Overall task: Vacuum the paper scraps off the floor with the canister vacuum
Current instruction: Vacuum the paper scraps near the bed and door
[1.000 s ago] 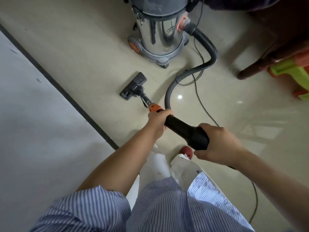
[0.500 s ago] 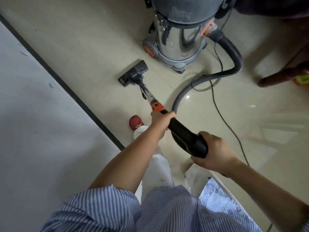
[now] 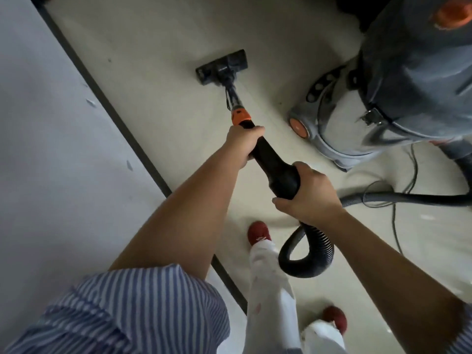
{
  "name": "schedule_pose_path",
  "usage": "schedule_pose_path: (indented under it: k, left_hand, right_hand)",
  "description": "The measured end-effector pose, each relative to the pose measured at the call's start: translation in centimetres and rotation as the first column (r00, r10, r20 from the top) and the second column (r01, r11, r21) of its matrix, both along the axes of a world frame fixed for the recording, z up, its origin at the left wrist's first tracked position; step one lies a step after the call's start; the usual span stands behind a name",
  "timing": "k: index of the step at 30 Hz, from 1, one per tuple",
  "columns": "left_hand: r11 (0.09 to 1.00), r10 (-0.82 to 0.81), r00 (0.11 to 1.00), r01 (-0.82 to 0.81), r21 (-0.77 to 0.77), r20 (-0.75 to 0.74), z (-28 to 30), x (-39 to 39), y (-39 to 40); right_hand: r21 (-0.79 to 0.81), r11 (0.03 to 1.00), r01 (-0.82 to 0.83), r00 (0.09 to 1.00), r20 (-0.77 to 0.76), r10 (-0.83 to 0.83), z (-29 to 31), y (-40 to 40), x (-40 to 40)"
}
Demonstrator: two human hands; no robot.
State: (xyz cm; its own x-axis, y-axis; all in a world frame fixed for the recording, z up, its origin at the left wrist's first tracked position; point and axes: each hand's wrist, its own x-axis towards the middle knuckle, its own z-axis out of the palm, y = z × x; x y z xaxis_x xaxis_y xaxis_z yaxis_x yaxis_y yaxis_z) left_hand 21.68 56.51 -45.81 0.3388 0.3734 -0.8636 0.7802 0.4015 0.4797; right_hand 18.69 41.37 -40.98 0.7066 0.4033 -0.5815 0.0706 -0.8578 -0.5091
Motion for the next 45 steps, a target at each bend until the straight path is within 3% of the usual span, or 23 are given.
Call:
schedule_pose_path:
  k: [4, 12, 17, 22, 30, 34, 38, 45]
  left_hand:
    - [0.998, 0.013, 1.000, -0.012, -0.069, 0.016, 0.8, 2.5, 1.1]
    - [0.984, 0.163, 0.985, -0.167, -0.069, -0.062, 4.0, 1.8, -4.1]
    - [0.963, 0.209, 0.969, -0.227, -0.143, -0.129, 7.0, -1.9, -10.2]
    - [0.942, 0.302, 0.942, -0.318, -0.103, -0.149, 9.5, -5.1, -12.6]
    - [0.936, 0.319, 0.927, -0.341, -0.091, -0.196, 11.2, -10.9, -19.2]
    - [0.905, 0.353, 0.905, -0.395, -0.161, -0.236, 8.9, -13.7, -18.2]
    - [0.872, 0.373, 0.912, -0.408, -0.272, -0.171, 7.8, -15.7, -16.5]
    - [0.902, 0.318, 0.933, -0.352, -0.250, -0.166, 5.2, -16.3, -8.7]
  right_hand:
    - [0.001, 0.998, 0.057, 0.998, -0.027, -0.057, 0.7, 0.5, 2.6]
    - [-0.003, 0.994, -0.110, 0.992, -0.061, 0.110, 5.5, -3.5, 4.0]
    - [-0.015, 0.981, -0.194, 0.975, -0.110, 0.191, 9.6, -9.5, 2.4]
    - [0.043, 0.963, -0.264, 0.957, -0.109, 0.268, 10.8, -11.3, -0.4]
    - [0.087, 0.944, -0.318, 0.932, -0.155, 0.328, 12.6, -18.5, -3.4]
    - [0.086, 0.930, -0.358, 0.916, -0.162, 0.367, 10.8, -18.6, -6.1]
    - [0.072, 0.930, -0.361, 0.917, -0.153, 0.368, 9.5, -17.9, -8.0]
    - [0.046, 0.900, -0.433, 0.888, -0.152, 0.434, 5.9, -10.4, -9.1]
